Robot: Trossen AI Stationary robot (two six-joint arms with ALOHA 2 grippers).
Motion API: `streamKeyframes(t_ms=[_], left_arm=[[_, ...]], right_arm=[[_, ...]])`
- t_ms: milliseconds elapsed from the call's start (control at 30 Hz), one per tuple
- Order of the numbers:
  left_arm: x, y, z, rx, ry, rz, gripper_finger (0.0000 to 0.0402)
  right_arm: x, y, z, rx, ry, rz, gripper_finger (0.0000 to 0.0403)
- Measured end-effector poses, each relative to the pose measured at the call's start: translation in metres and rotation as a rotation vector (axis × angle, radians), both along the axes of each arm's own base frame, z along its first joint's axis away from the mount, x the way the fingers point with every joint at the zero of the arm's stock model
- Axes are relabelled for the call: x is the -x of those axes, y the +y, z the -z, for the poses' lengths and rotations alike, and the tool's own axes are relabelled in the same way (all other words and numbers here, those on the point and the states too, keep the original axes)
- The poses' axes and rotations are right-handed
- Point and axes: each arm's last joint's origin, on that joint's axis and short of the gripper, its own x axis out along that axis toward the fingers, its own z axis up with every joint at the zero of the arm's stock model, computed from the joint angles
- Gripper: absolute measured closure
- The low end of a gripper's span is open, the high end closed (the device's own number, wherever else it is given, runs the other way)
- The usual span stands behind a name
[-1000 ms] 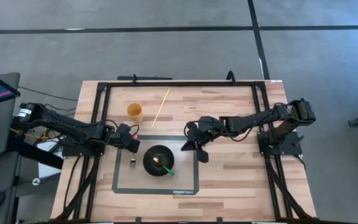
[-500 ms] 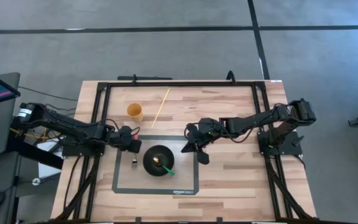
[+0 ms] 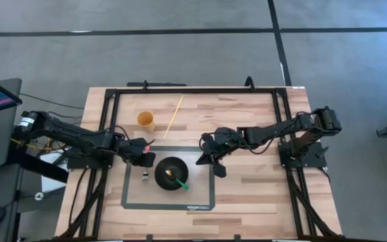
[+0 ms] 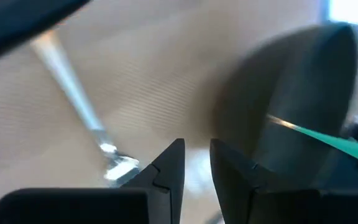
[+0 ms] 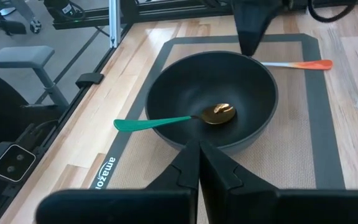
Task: Pick & Place Utensil
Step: Put the orange fork into the black bowl
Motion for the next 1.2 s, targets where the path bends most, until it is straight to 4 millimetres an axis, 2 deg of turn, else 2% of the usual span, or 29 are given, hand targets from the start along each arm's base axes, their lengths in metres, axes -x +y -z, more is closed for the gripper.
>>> streamKeyframes(t_ms=[133, 267, 400, 500, 700, 833, 1200], left_arm=[[-0.004, -0.001, -0.019, -0.003, 0.026, 0.039, 0.0325], [-0.001, -0.001, -0.042, -0.033, 0.14, 0.056, 0.0325], [0.006, 0.003, -0.055, -0.156, 0.227, 0.029, 0.0325], [0.002, -0.001, -0.05, -0.224, 0.247, 0.014, 0.0325], [-0.014, -0.017, -0.015, -0.279, 0.448, 0.085, 0.0325], [-0.021, -0.02, 0.0, -0.316, 0.508, 0.088, 0.0325], [-0.034, -0.018, 0.01, -0.351, 0.471, 0.039, 0.0325]], right_arm=[[0.0, 0.0, 0.0, 0.0, 0.0, 0.0, 0.0403], [0.0, 0.0, 0.0, 0.0, 0.0, 0.0, 0.0403], [0.0, 0.0, 0.0, 0.0, 0.0, 0.0, 0.0403], [0.0, 0.0, 0.0, 0.0, 0.0, 0.0, 0.0403], [0.0, 0.0, 0.0, -0.006, 0.0, 0.004, 0.0403], [0.0, 0.0, 0.0, -0.013, 0.002, 0.008, 0.0403], [0.0, 0.0, 0.0, -0.015, 0.003, 0.009, 0.0403]])
